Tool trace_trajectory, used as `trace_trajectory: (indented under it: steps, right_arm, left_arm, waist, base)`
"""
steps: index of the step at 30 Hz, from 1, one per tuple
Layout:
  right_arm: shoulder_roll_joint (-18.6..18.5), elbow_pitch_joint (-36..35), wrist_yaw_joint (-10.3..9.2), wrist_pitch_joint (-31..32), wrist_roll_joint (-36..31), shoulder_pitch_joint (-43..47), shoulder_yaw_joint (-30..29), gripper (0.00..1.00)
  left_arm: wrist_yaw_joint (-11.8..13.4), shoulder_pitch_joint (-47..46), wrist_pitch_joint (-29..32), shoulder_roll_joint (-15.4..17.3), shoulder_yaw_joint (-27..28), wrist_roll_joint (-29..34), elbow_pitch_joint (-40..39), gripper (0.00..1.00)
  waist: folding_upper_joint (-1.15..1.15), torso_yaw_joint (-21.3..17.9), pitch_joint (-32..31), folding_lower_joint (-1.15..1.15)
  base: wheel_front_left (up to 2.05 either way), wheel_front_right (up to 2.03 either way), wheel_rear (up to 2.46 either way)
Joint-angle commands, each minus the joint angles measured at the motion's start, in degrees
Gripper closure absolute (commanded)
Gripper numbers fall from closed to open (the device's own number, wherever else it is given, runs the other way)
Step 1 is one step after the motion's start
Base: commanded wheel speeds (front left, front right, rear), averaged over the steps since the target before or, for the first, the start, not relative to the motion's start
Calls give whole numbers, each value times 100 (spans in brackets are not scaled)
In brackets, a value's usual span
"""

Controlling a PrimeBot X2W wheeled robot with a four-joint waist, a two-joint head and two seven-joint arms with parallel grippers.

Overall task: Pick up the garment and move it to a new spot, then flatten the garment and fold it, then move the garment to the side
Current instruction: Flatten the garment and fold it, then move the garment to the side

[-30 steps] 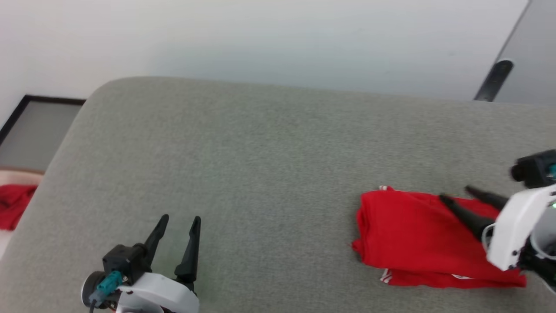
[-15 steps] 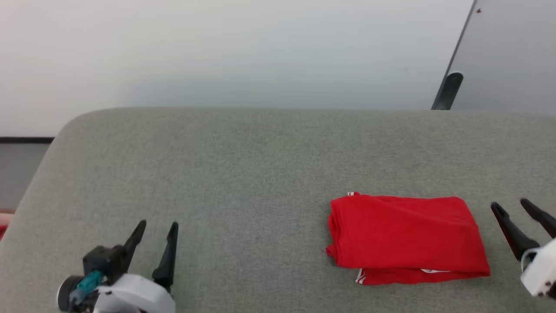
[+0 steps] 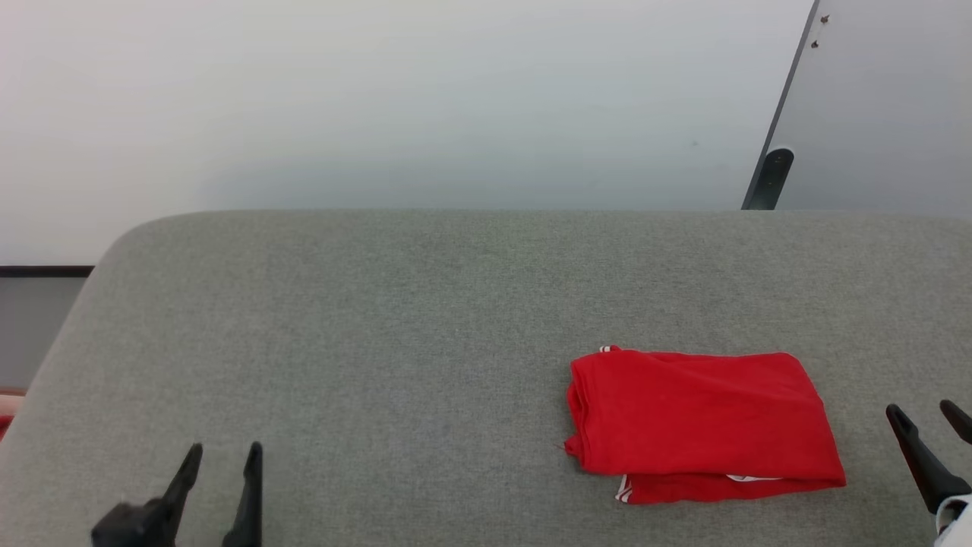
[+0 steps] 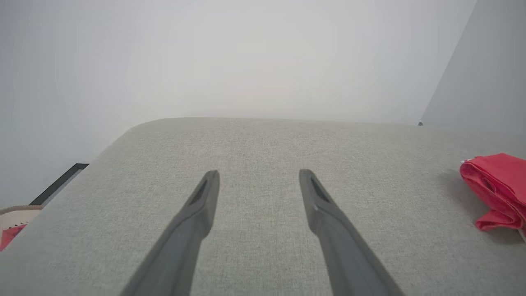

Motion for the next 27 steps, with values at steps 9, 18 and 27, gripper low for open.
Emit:
trace_trajectory:
  steps: [9,18,27]
  right_arm:
    - [230,-486,-3,200,-211,430,-514,0]
    - [418,-740,-3,441,-320,558,-758,0]
    - [481,-829,-3,521,-334,542,-780,0]
  left_arm:
    - [286,504,148,131,117,-36,-691,0]
    - [327,503,254,128,41,-34,-847,0]
    - [364,480,277,147,7,-53,-896,0]
  waist:
    - [0,34,28,0]
    - [0,42,38,0]
    - [0,50,70,0]
  base:
    - [0,0,0]
    - [0,0,0]
    - [0,0,0]
